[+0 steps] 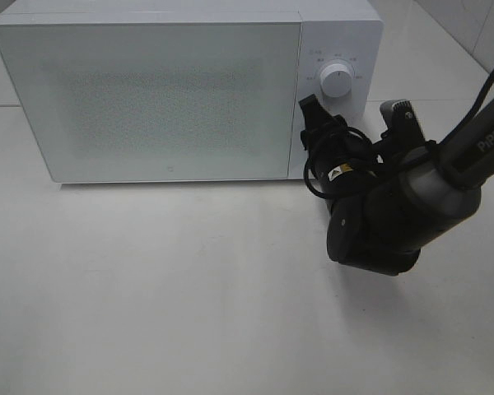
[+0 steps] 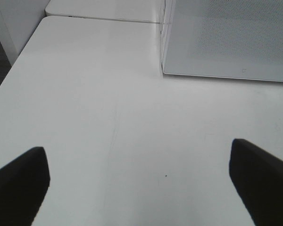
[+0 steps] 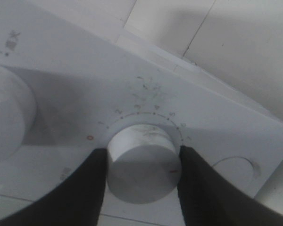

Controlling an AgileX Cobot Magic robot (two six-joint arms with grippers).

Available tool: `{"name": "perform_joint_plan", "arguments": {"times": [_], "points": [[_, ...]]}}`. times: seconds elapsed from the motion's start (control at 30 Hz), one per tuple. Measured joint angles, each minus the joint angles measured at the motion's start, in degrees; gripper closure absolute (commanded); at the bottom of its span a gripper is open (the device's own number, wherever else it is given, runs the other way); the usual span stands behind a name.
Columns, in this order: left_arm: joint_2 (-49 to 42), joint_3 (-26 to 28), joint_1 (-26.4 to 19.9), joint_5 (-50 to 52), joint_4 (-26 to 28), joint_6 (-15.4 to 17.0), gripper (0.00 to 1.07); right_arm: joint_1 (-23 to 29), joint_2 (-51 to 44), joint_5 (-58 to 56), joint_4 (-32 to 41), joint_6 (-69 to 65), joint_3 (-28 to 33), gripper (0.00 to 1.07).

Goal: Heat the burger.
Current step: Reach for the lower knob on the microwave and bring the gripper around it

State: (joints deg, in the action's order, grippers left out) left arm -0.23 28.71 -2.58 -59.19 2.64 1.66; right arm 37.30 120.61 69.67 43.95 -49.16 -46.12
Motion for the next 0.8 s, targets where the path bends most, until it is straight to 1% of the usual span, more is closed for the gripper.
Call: {"name": "perform_joint_plan", "arguments": {"times": [0.03, 0.1, 0.3, 0.37, 0.47, 0.53, 0.63, 0.7, 0.73, 0.8], "points": [[0.0, 0.0, 0.0, 0.0, 0.0, 0.0, 0.09, 0.0, 0.0, 0.0, 0.0, 0.0, 0.0, 0.96], [0.0, 0.0, 0.0, 0.0, 0.0, 0.0, 0.09, 0.0, 0.0, 0.1, 0.1, -5.8, 0.0, 0.96], [0.0, 0.0, 0.0, 0.0, 0.0, 0.0, 0.09, 0.1, 0.0, 0.2, 0.5, -10.9, 0.0, 0.96], [0.0, 0.0, 0.0, 0.0, 0.0, 0.0, 0.09, 0.1, 0.0, 0.3, 0.9, -16.3, 0.0, 0.96], [0.0, 0.0, 0.0, 0.0, 0.0, 0.0, 0.09, 0.1, 0.0, 0.3, 1.1, -18.3, 0.0, 0.96], [0.0, 0.0, 0.0, 0.0, 0.0, 0.0, 0.09, 0.2, -0.1, 0.3, 1.7, -24.3, 0.0, 0.96], [0.0, 0.0, 0.0, 0.0, 0.0, 0.0, 0.09, 0.2, -0.1, 0.3, 1.9, -25.6, 0.0, 0.96], [0.0, 0.0, 0.0, 0.0, 0.0, 0.0, 0.09, 0.5, -0.1, 0.3, 3.0, -30.9, -0.2, 0.97], [0.0, 0.0, 0.0, 0.0, 0.0, 0.0, 0.09, 0.5, -0.1, 0.3, 3.0, -30.9, -0.2, 0.97], [0.0, 0.0, 0.0, 0.0, 0.0, 0.0, 0.09, 0.6, -0.1, 0.2, 3.9, -35.1, -0.5, 0.99]]}}
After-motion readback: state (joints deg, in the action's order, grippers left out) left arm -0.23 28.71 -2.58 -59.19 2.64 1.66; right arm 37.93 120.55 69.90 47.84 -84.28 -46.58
